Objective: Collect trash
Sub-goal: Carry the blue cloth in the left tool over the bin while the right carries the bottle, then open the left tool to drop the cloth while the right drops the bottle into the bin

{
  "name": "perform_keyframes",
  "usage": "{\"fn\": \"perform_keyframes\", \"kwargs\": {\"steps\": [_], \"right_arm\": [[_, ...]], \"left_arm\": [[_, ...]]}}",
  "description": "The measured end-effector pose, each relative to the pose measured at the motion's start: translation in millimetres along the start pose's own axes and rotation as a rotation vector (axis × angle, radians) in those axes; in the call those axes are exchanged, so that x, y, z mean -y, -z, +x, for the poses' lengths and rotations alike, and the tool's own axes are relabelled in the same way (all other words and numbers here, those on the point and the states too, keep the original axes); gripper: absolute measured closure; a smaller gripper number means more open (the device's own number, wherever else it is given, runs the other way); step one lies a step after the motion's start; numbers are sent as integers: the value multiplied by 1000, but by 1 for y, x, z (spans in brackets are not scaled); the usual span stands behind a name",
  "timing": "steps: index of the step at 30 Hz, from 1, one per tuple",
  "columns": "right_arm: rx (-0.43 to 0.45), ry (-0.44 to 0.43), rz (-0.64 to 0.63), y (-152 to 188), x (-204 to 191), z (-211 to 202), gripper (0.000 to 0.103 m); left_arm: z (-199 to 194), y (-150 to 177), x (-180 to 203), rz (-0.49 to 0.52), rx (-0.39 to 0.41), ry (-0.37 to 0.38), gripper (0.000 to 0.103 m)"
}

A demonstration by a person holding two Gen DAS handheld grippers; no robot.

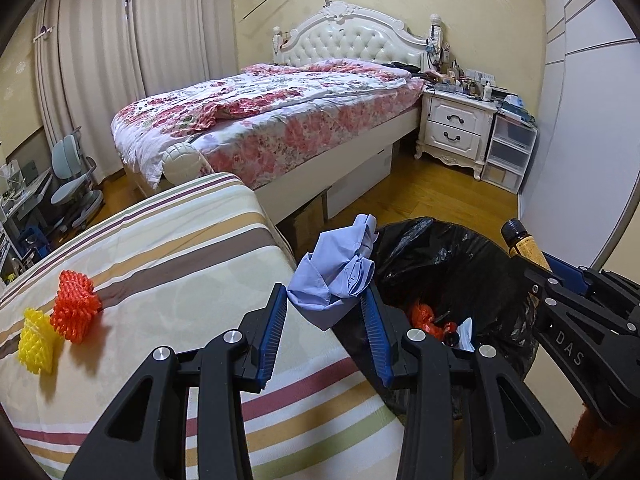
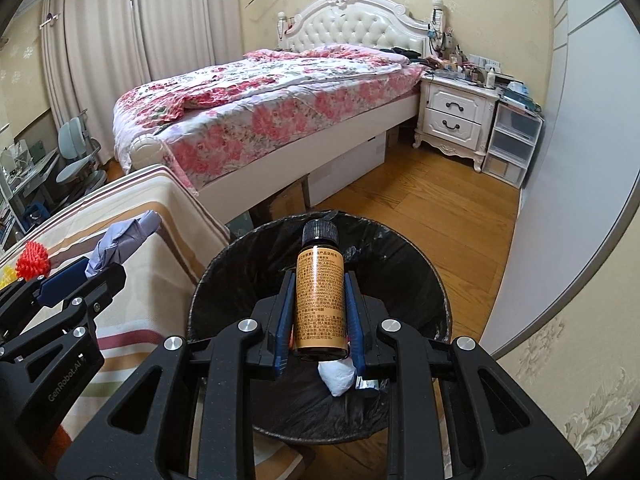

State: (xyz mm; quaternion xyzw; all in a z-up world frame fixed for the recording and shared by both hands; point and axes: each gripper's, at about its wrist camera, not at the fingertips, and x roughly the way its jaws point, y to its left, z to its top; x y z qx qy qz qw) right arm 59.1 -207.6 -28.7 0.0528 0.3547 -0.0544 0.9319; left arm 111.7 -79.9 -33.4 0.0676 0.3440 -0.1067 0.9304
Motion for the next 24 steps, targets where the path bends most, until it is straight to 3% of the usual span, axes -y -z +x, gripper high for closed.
{"fn": "perform_keyframes", "kwargs": {"steps": [21,23,24], "right_arm": [[-11,25,54,-6,27,23,78],[-8,31,55,-6,28,23,74],[-4,38,57,-5,28,22,67]], "left_arm": [[31,-9,31,37,-55,-2,63],[32,-9,31,37,-61,0,61],[32,-9,31,35,-62,-3,53]]}}
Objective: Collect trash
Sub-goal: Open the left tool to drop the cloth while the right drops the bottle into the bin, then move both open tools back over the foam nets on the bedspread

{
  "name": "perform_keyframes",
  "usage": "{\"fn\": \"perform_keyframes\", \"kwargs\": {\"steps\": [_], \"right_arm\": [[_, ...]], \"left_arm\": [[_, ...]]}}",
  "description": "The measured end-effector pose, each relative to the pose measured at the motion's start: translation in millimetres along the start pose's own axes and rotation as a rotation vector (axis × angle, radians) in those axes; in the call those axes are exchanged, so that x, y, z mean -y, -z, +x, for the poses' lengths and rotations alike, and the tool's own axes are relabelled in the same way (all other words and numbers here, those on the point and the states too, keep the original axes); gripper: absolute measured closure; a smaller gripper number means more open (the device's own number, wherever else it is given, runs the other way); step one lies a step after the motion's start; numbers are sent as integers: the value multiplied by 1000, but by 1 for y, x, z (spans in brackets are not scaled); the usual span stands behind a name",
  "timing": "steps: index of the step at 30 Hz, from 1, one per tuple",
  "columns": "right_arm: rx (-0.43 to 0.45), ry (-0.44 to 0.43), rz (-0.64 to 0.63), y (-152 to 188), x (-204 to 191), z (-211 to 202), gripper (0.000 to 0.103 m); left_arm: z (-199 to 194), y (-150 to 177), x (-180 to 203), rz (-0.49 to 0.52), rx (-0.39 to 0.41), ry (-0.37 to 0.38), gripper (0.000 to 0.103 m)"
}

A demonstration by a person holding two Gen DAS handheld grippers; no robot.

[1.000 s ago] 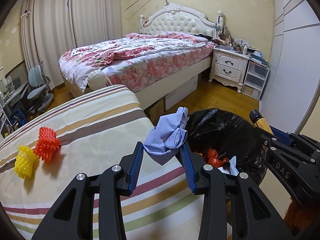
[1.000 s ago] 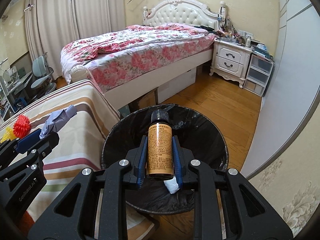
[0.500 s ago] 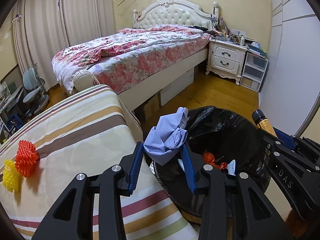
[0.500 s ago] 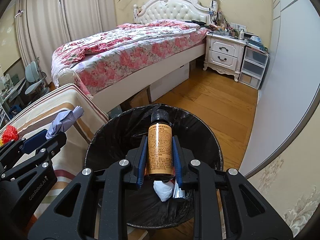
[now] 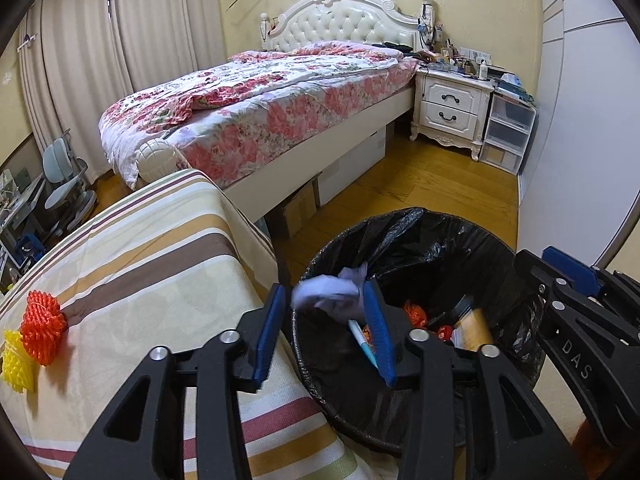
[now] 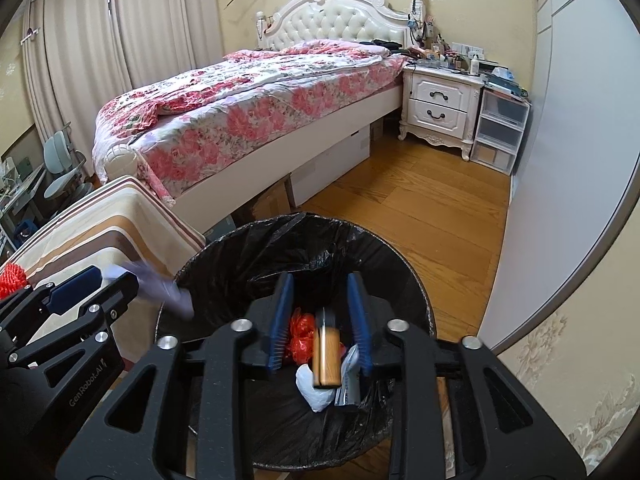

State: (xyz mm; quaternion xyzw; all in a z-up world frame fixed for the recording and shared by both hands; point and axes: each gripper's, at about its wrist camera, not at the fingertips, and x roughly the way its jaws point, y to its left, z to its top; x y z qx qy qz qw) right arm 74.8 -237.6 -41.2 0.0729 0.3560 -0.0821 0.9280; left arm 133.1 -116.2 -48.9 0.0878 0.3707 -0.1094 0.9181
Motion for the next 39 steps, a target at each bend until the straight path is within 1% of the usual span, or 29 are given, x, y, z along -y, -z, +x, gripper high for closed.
{"fn": "perform_keyframes", "kwargs": {"steps": [1,3,6,8,9,12,13,19,28,35,39], "right_arm": [[2,4,0,0,0,-1,66],[9,12,-4,0,0,-3,65],[20,31,-8,0,0,-7,56],[27,41,-10,0,1,-9,50],[32,46,-9,0,1,-10,46],[41,59,-9,-2,1,-14,40],[42,60,-8,-2,1,-15,35],[54,62,-17,-3,-5,-23,27],[57,35,-41,-1,-29,-34,24],[58,-19,-83,5,-63,-46,23],[52,-61,-108,9,-85,-50,23]], "left_arm": [[-1,0,0,-2,3,-3,46],[-3,1,-1,3,13,-9,43],[-7,1,0,20,32,-26,34],[-12,0,-1,19,47,-35,33],[-13,-1,-3,17,48,-37,33],[-17,-1,-9,-2,53,-39,31],[-19,0,-12,-9,55,-39,30],[-32,5,-27,-22,78,-88,27],[-55,15,-62,-87,94,-126,26],[-75,27,-92,-136,108,-167,26],[-85,38,-115,-172,110,-209,24]]}}
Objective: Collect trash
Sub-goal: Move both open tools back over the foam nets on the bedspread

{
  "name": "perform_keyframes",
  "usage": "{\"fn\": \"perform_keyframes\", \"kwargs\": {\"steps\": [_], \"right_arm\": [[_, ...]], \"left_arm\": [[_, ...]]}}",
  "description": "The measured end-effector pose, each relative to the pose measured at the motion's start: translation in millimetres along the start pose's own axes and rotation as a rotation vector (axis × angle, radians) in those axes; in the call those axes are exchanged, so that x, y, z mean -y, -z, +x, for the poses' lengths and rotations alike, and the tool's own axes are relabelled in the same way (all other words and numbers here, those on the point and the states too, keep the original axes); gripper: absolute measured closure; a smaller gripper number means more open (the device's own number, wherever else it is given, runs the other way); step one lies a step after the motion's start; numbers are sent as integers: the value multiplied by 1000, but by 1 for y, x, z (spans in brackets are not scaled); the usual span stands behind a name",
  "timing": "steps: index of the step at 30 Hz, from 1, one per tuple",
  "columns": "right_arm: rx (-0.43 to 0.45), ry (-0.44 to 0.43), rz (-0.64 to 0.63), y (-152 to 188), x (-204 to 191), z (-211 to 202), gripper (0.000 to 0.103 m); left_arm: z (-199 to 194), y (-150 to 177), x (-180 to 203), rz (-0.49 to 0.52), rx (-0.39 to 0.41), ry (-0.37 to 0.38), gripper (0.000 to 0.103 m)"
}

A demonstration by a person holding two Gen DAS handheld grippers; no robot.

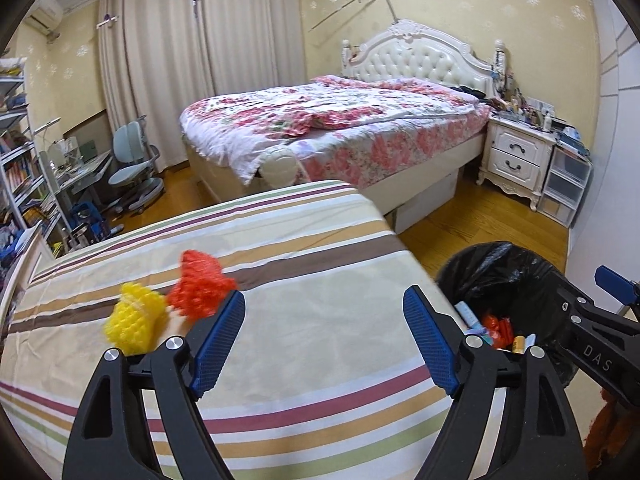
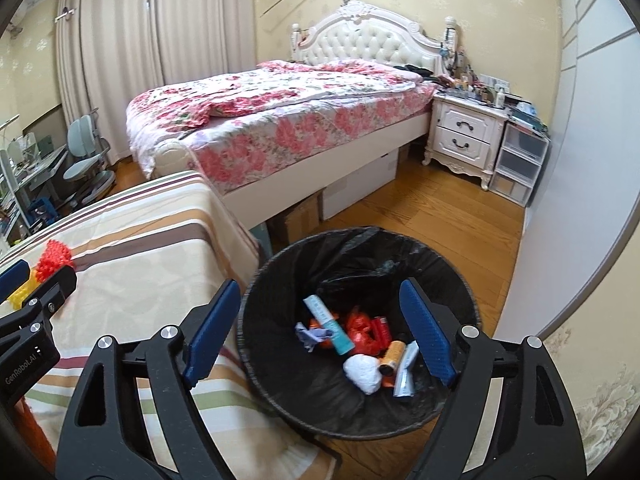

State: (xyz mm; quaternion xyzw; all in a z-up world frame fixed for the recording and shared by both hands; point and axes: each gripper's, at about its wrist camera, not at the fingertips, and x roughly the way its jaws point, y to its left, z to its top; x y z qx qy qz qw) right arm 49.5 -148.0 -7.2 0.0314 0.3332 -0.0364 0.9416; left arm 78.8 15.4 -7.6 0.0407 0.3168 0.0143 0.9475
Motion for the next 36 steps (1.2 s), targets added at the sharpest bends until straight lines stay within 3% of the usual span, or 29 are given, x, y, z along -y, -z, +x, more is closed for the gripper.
{"fn": "perform_keyframes", "kwargs": {"steps": [13,21,28,36], "right_arm": [[-26,-125,-105,8,-79,-3,23],[-61,-190,-169,13,-124,3,23],[-73,-222,-216,14,-153,6,23],[-83,-239,-240,10,-173,14,23]], "left_arm": [[-3,27,-96,-130,-47,-155,24],[4,37,-135,-179,-85,-214,24],[24,33,-156,-187,-117,-232,24],[43,31,-165,-185,-154,-192,24]]}}
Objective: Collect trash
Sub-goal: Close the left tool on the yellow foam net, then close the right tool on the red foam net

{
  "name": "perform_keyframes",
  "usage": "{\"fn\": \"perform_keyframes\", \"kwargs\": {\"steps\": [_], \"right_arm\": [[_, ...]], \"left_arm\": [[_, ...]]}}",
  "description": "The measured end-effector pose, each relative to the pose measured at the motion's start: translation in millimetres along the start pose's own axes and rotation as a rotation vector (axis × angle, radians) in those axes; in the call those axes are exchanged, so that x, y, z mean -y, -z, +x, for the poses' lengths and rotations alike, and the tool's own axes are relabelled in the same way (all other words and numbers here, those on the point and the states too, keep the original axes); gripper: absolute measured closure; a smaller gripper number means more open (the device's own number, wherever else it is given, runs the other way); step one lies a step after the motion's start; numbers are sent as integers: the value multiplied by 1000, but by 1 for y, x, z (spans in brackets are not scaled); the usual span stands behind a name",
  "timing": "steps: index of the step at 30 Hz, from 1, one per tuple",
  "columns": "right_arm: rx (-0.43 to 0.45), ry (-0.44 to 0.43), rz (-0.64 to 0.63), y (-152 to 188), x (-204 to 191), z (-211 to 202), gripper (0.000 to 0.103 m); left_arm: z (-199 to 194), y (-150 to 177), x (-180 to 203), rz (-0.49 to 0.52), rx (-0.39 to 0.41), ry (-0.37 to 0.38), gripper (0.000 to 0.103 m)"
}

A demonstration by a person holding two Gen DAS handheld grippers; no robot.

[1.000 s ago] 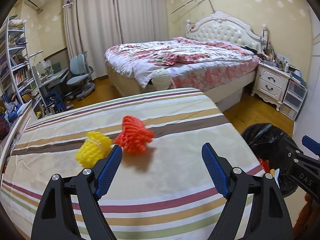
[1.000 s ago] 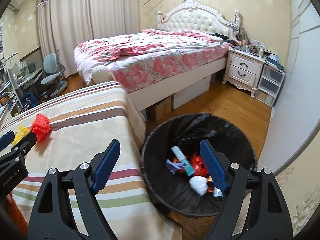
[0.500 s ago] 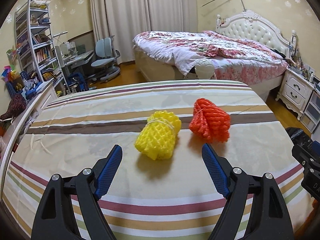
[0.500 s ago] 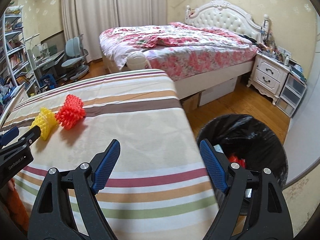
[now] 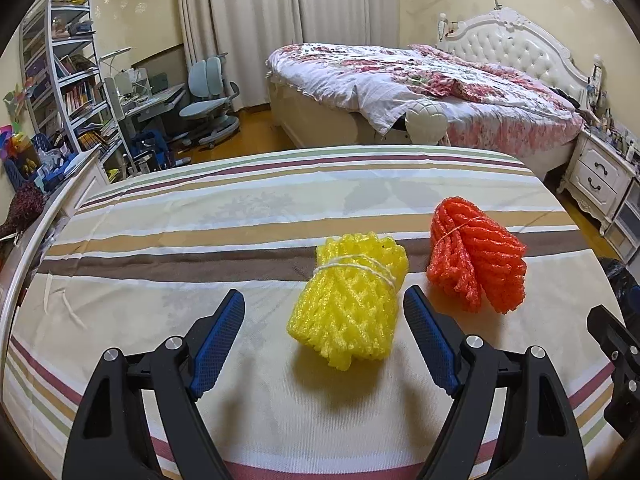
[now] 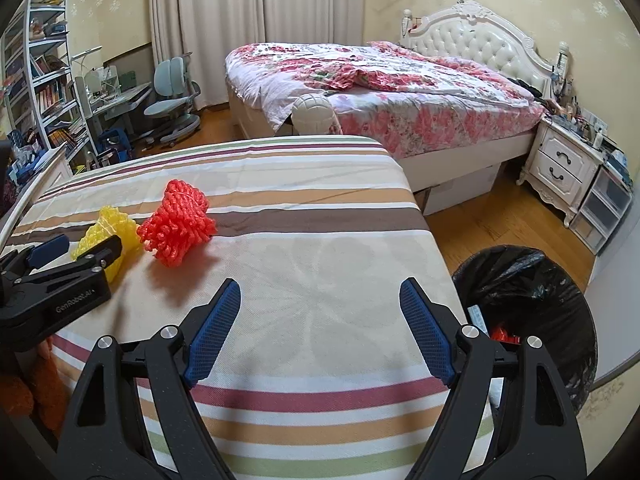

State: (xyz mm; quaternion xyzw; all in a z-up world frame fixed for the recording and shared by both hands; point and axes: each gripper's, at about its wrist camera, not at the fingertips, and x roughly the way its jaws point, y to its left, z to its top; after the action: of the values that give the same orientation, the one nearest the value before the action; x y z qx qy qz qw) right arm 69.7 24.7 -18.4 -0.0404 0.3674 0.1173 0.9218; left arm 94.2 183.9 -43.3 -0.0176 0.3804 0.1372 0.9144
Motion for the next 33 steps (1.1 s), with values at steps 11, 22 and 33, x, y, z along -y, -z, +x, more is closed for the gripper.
{"fn": "perform_keyframes", "kwargs": {"steps": [11,22,33], "right_arm": [[-14,-32,-33,-5,-23,11,23],[-30,-99,-92,-8,-67,20,23],[-61,-129,-93,-27,-95,45,23]], "left_arm": [[1,3,-12,5,-29,59,56],[1,5,-62,-33,-23,-43,56],[3,7,-100,-77,-28,-106,56]]}}
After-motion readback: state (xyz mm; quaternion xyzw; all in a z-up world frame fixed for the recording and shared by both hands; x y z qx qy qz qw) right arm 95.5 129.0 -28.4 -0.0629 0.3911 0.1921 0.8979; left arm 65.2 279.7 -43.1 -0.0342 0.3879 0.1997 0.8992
